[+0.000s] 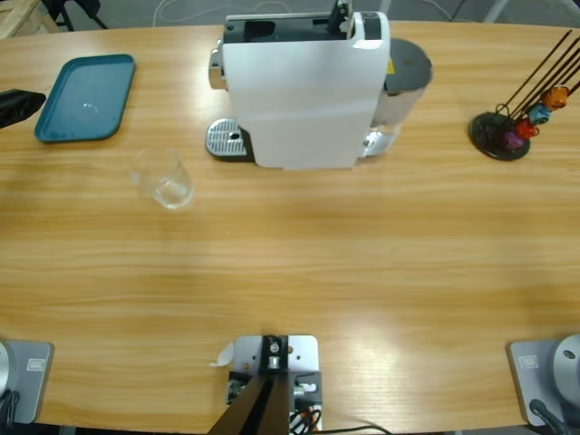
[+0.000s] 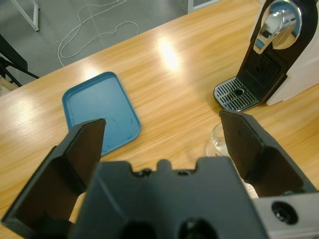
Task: Pour coffee
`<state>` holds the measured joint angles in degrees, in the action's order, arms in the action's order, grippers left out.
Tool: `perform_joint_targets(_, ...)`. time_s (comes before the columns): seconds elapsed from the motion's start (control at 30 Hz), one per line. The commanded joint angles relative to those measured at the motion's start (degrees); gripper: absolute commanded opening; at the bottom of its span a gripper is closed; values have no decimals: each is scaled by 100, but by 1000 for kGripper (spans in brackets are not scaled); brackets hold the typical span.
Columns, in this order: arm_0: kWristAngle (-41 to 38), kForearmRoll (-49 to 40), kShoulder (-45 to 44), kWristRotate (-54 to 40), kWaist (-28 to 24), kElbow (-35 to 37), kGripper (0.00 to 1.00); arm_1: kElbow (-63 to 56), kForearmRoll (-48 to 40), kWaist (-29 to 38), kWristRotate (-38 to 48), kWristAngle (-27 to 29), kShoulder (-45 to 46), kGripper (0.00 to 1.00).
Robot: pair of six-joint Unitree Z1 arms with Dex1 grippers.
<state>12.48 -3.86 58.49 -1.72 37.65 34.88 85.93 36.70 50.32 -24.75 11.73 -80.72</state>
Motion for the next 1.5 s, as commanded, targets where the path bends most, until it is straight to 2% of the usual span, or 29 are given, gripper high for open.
perform_joint_targets(0.03,-97,182,172,-12,41,-219,996,-1059,-332,55,809,1425,529,859)
perform_joint_targets(0.1,-97,191,181,-12,41,-222,996,-1156,-534,54,879,1446,559,862)
perform_joint_targets(0.2,-97,256,207,5,41,-268,996,-1736,-1738,57,1285,1610,724,858)
perform_joint_targets(0.23,-97,275,212,46,41,-287,996,-1784,-1895,57,1394,1617,722,860)
perform_joint_targets(0.3,-97,280,239,58,39,-298,996,-1870,-2109,54,1403,1529,698,949)
perform_joint_targets(0.33,-97,280,256,58,41,-298,996,-1903,-2155,57,1285,1385,701,945)
perform_joint_targets(0.37,-97,295,270,65,41,-298,996,-1914,-2164,52,1205,1278,714,888)
perform_joint_targets(0.4,-97,317,277,67,39,-298,996,-1914,-2183,55,1183,1265,710,696)
perform_joint_targets(0.43,-97,324,284,67,41,-298,996,-1912,-2185,54,1176,1258,710,290)
perform_joint_targets(0.47,-97,324,286,67,41,-298,996,-1926,-2185,55,1136,1253,715,36)
perform_joint_targets(0.5,-97,324,286,67,39,-298,996,-1940,-2197,57,1122,1260,715,0)
perform_joint_targets(0.63,-97,335,304,67,41,-298,991,-2072,-2473,54,1329,1589,627,0)
perform_joint_targets(0.97,-97,342,330,60,41,-298,991,-2093,-3151,57,1342,1533,123,0)
perform_joint_targets(1.27,-97,358,406,65,41,-303,991,-1081,-3222,55,1039,1267,-1092,0)
perform_joint_targets(1.5,-97,381,490,67,41,-305,991,-965,-3222,168,929,1271,-1434,0)
